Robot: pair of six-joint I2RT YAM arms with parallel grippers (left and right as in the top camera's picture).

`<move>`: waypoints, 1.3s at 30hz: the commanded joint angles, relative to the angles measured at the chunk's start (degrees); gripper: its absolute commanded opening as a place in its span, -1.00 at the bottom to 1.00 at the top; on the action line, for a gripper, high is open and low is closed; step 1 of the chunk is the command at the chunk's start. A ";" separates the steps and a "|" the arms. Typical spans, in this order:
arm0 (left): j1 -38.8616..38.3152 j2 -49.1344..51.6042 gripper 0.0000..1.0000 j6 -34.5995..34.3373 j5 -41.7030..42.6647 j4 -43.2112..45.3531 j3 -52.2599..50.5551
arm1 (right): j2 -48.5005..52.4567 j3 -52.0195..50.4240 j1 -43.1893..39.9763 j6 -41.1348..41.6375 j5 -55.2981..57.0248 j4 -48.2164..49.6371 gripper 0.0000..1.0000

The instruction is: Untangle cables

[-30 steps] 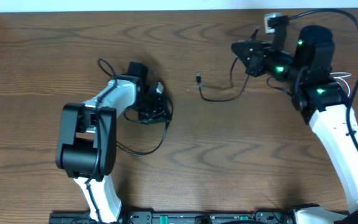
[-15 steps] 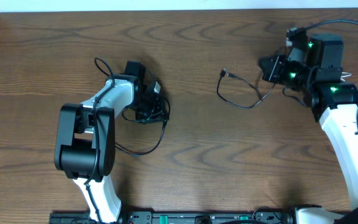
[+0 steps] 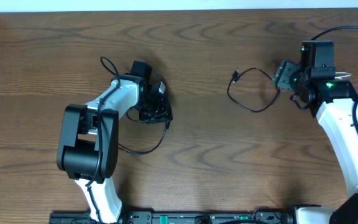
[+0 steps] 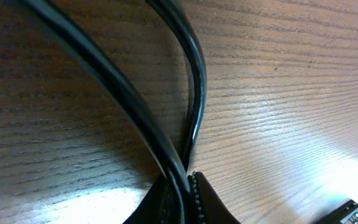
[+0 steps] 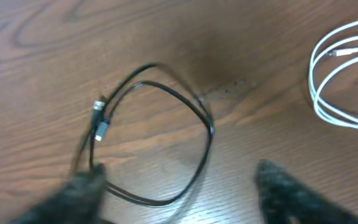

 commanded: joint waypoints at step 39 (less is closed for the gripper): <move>-0.33 1.33 -0.25 0.96 -4.26 0.72 -0.37 | 30.42 0.15 16.26 -8.83 -4.46 14.62 -0.98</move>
